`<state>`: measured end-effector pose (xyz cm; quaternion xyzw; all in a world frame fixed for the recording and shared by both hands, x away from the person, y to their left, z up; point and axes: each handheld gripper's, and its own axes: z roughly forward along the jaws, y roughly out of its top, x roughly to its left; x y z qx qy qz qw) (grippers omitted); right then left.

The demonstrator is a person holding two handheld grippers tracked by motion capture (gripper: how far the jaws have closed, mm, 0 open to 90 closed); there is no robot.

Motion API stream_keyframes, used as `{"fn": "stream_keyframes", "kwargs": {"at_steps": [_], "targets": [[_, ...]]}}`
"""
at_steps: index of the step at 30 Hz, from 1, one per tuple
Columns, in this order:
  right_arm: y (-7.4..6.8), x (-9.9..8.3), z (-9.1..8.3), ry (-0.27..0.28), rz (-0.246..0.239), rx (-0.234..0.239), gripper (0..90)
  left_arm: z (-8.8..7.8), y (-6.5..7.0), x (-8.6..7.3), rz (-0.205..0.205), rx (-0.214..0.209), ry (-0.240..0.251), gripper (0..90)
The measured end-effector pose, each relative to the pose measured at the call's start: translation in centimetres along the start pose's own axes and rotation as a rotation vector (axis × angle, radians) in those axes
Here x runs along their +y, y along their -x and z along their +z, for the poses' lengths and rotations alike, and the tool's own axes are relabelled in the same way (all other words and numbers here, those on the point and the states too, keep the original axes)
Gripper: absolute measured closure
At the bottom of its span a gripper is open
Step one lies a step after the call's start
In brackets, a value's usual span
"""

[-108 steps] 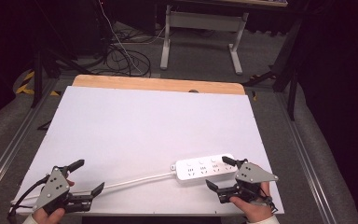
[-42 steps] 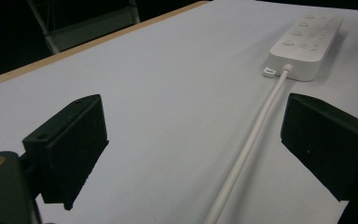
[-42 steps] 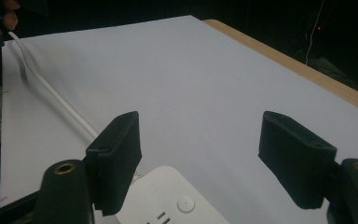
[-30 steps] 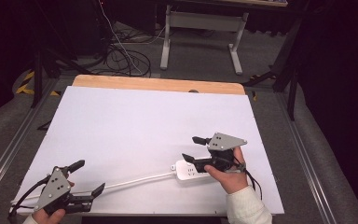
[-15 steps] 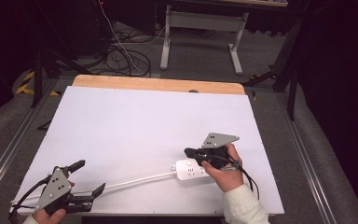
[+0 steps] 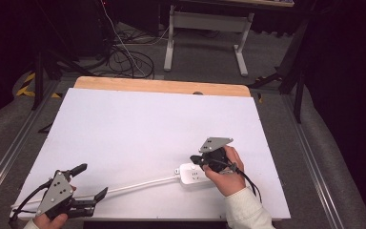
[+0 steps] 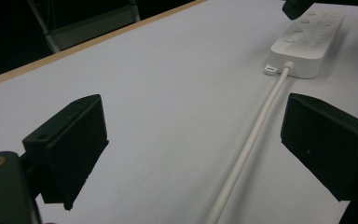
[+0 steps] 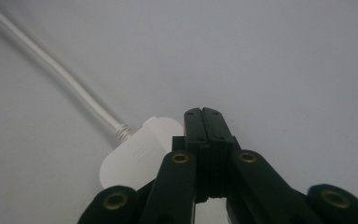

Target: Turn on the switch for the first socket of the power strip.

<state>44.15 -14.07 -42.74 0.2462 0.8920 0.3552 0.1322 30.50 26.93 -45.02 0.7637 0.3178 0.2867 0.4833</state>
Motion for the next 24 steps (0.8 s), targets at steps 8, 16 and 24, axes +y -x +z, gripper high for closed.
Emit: {"fn": "stream_keyframes", "kwargs": {"at_steps": [8,16,24], "targets": [[0.3,-0.1,0.8,-0.05,0.018,0.03,90.0,0.0,0.0,0.0,0.004,0.002,-0.003,7.7],[0.2,-0.2,1.3,-0.093,0.02,0.031,90.0,0.0,0.0,0.0,0.007,0.001,-0.004,7.7],[0.0,-0.2,1.5,-0.111,0.01,0.033,90.0,0.0,0.0,0.0,0.011,0.003,-0.004,7.7]]}}
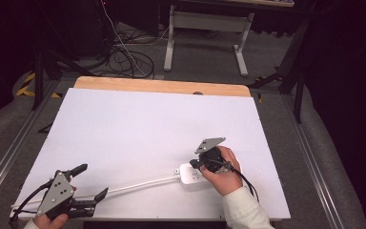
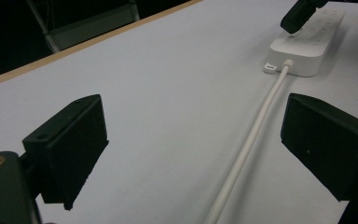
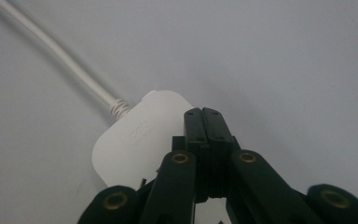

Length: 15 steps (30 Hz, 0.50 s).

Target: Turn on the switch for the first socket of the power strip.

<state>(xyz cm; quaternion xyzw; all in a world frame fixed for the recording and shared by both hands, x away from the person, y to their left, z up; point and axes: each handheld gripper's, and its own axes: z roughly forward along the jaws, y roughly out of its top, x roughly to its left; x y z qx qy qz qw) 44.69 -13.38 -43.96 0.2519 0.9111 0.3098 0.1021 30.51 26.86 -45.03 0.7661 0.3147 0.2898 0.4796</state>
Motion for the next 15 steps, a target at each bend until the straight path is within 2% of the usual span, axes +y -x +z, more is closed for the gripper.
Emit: {"fn": "stream_keyframes", "kwargs": {"at_steps": [15], "targets": [[0.02,-0.09,0.33,-0.023,0.0,-0.008,90.0,-0.01,0.04,-0.01,-0.001,-0.001,-0.003,7.7]]}}
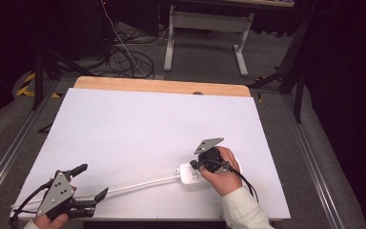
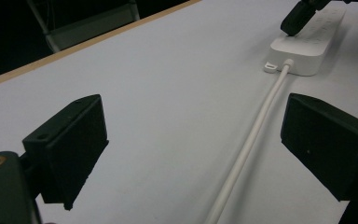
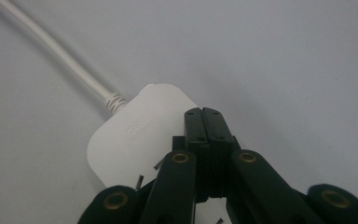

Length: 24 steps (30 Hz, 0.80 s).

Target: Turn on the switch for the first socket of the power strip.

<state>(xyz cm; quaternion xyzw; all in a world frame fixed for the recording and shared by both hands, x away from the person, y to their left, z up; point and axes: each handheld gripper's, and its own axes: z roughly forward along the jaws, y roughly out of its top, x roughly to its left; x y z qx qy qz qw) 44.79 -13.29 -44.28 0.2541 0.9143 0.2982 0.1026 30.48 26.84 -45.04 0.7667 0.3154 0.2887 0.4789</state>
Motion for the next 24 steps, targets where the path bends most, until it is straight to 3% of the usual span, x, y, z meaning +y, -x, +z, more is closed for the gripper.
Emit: {"fn": "stream_keyframes", "kwargs": {"at_steps": [21,24], "targets": [[-0.32,-0.09,0.27,-0.009,0.002,-0.02,90.0,0.07,0.03,-0.02,-0.003,0.002,-0.005,7.7],[-0.69,-0.08,0.31,-0.015,-0.021,-0.046,90.0,0.11,0.02,-0.02,-0.004,0.004,-0.005,7.7]]}}
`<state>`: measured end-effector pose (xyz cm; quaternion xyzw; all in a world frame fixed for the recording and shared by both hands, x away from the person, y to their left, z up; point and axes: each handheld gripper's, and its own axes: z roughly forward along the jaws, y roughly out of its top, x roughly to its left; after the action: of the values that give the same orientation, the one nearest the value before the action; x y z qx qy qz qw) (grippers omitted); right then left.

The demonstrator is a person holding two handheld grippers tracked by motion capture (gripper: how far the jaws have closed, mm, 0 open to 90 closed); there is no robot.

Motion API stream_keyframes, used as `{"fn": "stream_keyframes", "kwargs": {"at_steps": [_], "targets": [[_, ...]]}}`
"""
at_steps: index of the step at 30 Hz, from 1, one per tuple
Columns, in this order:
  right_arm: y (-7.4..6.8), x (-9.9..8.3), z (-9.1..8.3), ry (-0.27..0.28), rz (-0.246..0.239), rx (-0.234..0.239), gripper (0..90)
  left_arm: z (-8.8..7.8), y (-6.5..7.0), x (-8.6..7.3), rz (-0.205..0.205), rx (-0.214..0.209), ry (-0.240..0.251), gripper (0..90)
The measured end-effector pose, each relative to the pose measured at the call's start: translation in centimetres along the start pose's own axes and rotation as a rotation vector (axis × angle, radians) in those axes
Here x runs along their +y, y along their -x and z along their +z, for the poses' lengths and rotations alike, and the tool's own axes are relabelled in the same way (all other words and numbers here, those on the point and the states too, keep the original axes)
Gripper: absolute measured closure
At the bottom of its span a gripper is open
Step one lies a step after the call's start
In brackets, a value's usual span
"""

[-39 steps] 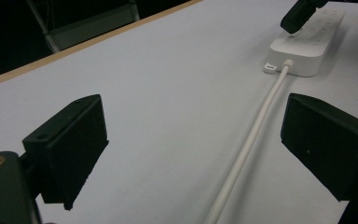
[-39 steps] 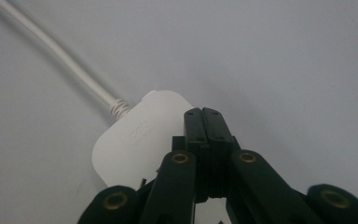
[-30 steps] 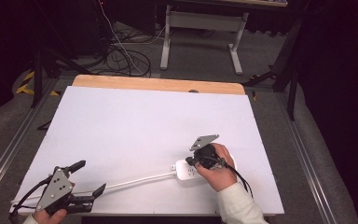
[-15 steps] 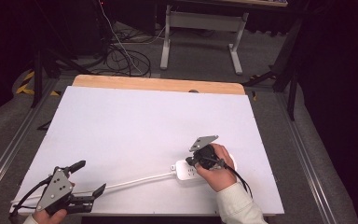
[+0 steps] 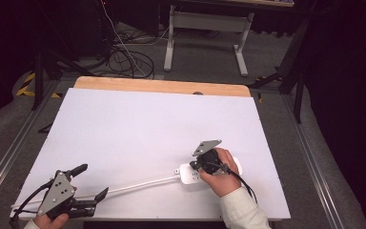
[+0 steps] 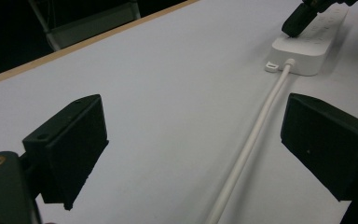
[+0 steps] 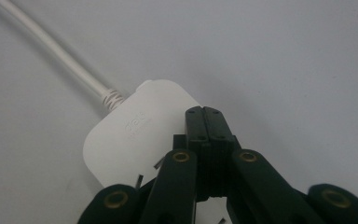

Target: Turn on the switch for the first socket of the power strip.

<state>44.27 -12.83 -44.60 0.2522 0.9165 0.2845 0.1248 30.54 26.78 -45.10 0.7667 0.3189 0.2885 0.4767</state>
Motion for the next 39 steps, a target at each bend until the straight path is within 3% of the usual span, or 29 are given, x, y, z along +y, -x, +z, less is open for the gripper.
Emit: {"fn": "stream_keyframes", "kwargs": {"at_steps": [24,27,28,31,35,39], "targets": [[0.1,-0.3,0.1,0.018,0.034,0.006,90.0,0.0,0.0,0.0,0.005,0.001,0.001,7.7],[0.1,-0.5,-0.1,0.046,0.046,0.006,90.0,0.0,0.0,0.0,0.002,0.0,-0.001,7.7],[0.1,-0.7,-0.3,0.072,0.05,0.026,90.0,0.0,0.0,0.0,0.006,0.001,0.001,7.7],[-0.3,-0.4,-1.0,0.124,0.03,0.012,90.0,0.0,0.0,0.0,0.008,-0.001,0.001,7.7],[-0.8,0.1,-2.0,0.152,0.01,0.001,90.0,0.0,0.0,0.0,0.009,-0.001,0.0,7.7],[-0.8,0.0,-2.2,0.165,0.024,0.002,90.0,0.0,0.0,0.0,0.012,0.002,0.001,7.7]]}}
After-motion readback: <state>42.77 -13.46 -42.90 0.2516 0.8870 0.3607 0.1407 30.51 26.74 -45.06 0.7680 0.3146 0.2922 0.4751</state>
